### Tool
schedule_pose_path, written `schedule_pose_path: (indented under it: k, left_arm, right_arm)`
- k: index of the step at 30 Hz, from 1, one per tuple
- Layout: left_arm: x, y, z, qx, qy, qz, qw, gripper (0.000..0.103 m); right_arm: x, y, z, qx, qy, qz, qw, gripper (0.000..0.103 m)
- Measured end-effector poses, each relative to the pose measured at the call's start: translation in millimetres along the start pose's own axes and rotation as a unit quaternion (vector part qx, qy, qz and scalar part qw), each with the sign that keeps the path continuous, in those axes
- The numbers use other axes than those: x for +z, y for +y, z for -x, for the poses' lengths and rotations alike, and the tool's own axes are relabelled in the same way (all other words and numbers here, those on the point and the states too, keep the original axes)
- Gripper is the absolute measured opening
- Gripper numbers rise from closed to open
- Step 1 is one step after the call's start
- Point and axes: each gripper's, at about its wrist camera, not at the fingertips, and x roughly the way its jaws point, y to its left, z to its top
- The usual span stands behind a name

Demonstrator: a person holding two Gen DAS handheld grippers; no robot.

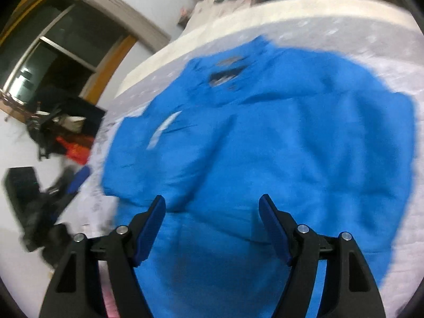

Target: Fold small clothes

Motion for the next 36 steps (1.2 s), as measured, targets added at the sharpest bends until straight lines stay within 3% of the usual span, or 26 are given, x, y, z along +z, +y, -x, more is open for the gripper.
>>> schedule_pose_path:
  k: [3, 7, 9, 10, 12, 15, 18, 22, 26, 29, 32, 33, 36]
  left_arm:
    - [0.8, 22.9, -22.9, 0.039, 0.016, 0.007, 0.9991, 0.060]
    - [-1.3, 52.7, -50.3, 0.045, 0.049, 0.033, 0.9972, 0.056]
    - [0.3, 58.2, -49.7, 0.041, 0.048, 0.038, 0.9973, 0.056]
    - [2.4, 58.7, -47.3, 0.039, 0.044, 0.039, 0.9975, 0.056]
    - [5.3, 59.8, -37.1, 0.040, 0.029, 0.038, 0.9981, 0.056]
    - [7.5, 55.5, -22.8, 0.032, 0.009, 0.033, 0.9989, 0.056]
    - [6.6, 48.5, -23.0, 0.026, 0.007, 0.027, 0.9993, 0.057]
    - [-4.7, 42.0, -55.0, 0.033, 0.046, 0.015, 0.9983, 0.057]
    - [-12.7, 46.0, -76.1, 0.056, 0.062, -0.002, 0.9965, 0.057]
    - [-10.8, 49.2, -73.2, 0.050, 0.062, 0.006, 0.9968, 0.057]
    - [-4.5, 48.4, -60.4, 0.049, 0.052, 0.018, 0.9973, 0.057]
    - [-3.6, 45.9, -56.8, 0.054, 0.047, 0.014, 0.9973, 0.057]
    - [-1.4, 31.5, -45.4, 0.077, 0.031, -0.012, 0.9965, 0.059]
  right_arm:
    - [15.8, 12.3, -21.1, -0.001, 0.021, -0.014, 1.000, 0.076]
    - [32.2, 15.0, -58.3, 0.001, 0.053, -0.038, 0.998, 0.074]
    - [34.2, 18.4, -72.9, -0.009, 0.060, -0.024, 0.998, 0.046]
    - [33.6, 19.8, -75.4, -0.016, 0.059, -0.020, 0.998, 0.043]
    - [33.3, 23.7, -71.3, -0.025, 0.052, -0.007, 0.998, 0.025]
    - [35.5, 25.8, -45.4, -0.048, 0.025, 0.011, 0.998, 0.022]
    - [35.5, 19.6, -20.8, -0.081, 0.002, 0.021, 0.996, 0.022]
    - [34.7, -1.2, -30.3, -0.105, 0.020, 0.006, 0.994, 0.027]
    - [34.4, -7.0, -41.0, -0.119, 0.027, 0.004, 0.993, 0.043]
    - [33.7, 8.8, -23.6, -0.167, 0.008, 0.036, 0.985, 0.046]
    - [36.6, 40.4, 0.8, -0.229, -0.036, 0.089, 0.969, 0.059]
    - [36.8, 52.0, 3.5, -0.242, -0.046, 0.106, 0.963, 0.065]
    - [38.7, 78.9, -3.1, -0.253, -0.040, 0.158, 0.954, 0.067]
